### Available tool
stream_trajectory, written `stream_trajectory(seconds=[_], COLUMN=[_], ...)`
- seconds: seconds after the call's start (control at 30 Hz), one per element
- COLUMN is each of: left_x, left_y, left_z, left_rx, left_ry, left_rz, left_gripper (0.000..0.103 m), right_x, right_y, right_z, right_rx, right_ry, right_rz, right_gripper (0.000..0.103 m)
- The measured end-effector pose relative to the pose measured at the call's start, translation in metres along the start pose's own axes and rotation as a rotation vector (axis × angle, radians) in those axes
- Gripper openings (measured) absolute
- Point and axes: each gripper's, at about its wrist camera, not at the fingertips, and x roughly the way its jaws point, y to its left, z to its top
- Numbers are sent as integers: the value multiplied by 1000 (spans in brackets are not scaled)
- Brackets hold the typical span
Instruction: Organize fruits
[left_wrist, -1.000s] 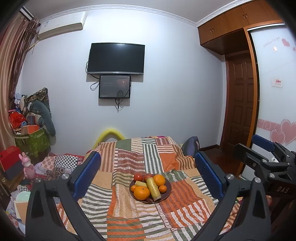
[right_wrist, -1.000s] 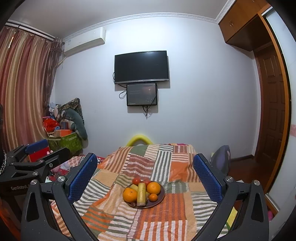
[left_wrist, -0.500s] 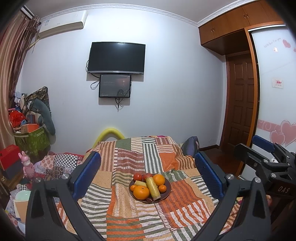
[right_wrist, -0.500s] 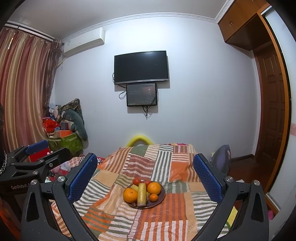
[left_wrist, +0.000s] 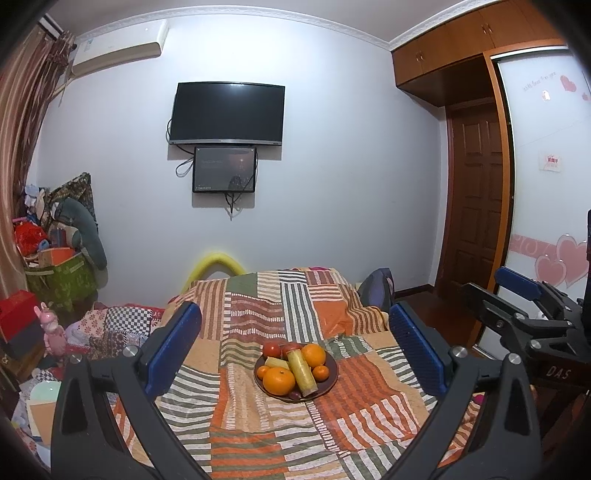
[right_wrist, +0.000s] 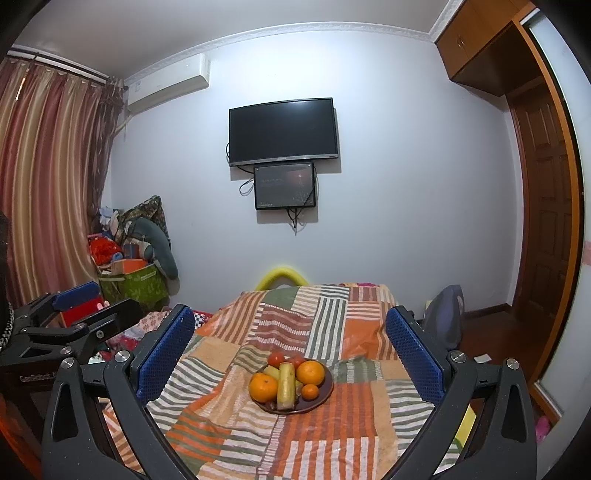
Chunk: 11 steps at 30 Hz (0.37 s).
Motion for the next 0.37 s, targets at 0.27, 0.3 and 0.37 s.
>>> stream_trajectory(seconds=[0.27,0.3,0.37], left_x=[1,2,5], left_y=[0,1,4], left_z=[-1,-1,-2], left_rx=[-15,-18,-26], left_ry=[5,8,20], left_rz=[-14,-14,-16], left_gripper=[103,103,103], right_x=[1,2,3], right_y=[0,-1,-2], right_z=[2,2,1], right_rx=[-3,-2,0], right_ry=[5,7,12], right_rz=[8,6,2], right_gripper=[103,103,103])
